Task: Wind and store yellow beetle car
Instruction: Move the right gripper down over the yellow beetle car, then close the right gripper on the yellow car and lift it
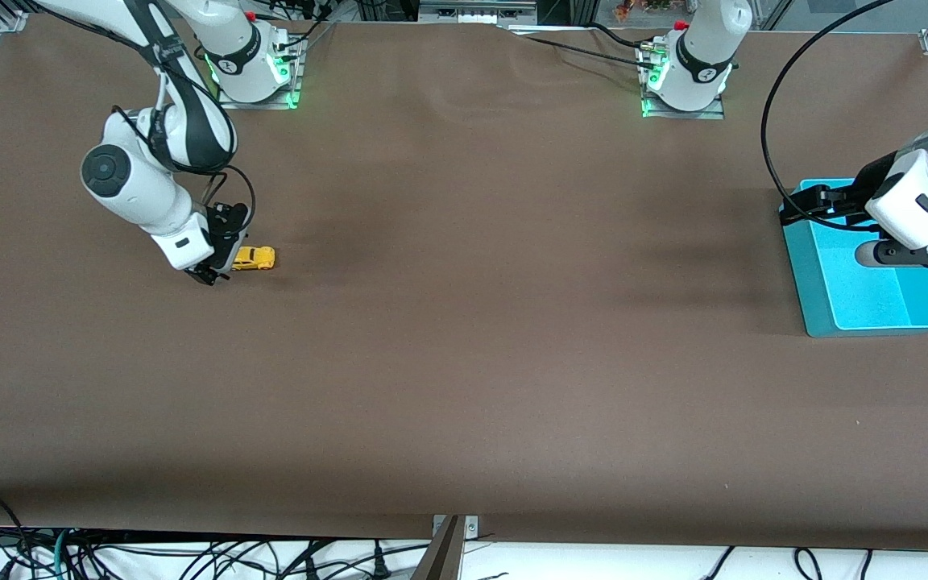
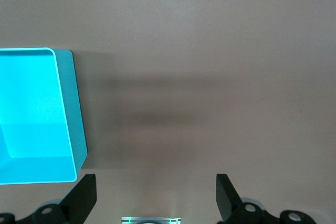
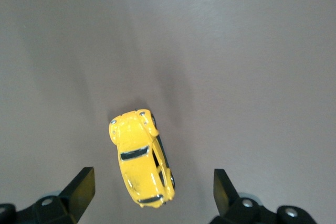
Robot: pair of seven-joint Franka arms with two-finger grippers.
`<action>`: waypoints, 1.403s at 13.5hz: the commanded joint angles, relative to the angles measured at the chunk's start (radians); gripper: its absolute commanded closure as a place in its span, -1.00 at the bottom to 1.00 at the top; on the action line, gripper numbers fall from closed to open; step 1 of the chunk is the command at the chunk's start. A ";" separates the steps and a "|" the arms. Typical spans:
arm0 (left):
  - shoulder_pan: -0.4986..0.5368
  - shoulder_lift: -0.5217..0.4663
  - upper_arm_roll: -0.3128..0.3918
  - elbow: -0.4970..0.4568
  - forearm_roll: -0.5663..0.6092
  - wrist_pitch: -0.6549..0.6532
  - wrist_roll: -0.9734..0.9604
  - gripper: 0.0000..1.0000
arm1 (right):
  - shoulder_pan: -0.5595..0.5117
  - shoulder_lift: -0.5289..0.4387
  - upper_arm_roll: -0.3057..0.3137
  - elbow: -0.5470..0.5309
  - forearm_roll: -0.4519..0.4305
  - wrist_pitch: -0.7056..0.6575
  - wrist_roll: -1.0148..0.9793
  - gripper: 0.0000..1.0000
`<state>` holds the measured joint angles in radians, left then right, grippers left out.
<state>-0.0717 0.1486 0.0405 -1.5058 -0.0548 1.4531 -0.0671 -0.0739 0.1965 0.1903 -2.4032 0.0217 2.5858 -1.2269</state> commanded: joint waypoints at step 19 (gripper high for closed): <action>0.001 0.011 -0.002 0.029 0.009 -0.011 0.015 -1.00 | -0.003 0.089 0.096 0.029 -0.002 0.132 -0.051 1.00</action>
<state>-0.0717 0.1502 0.0405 -1.5058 -0.0548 1.4531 -0.0669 -0.0720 0.2461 0.2775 -2.4019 0.0205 2.7286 -1.2735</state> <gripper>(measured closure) 0.000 0.599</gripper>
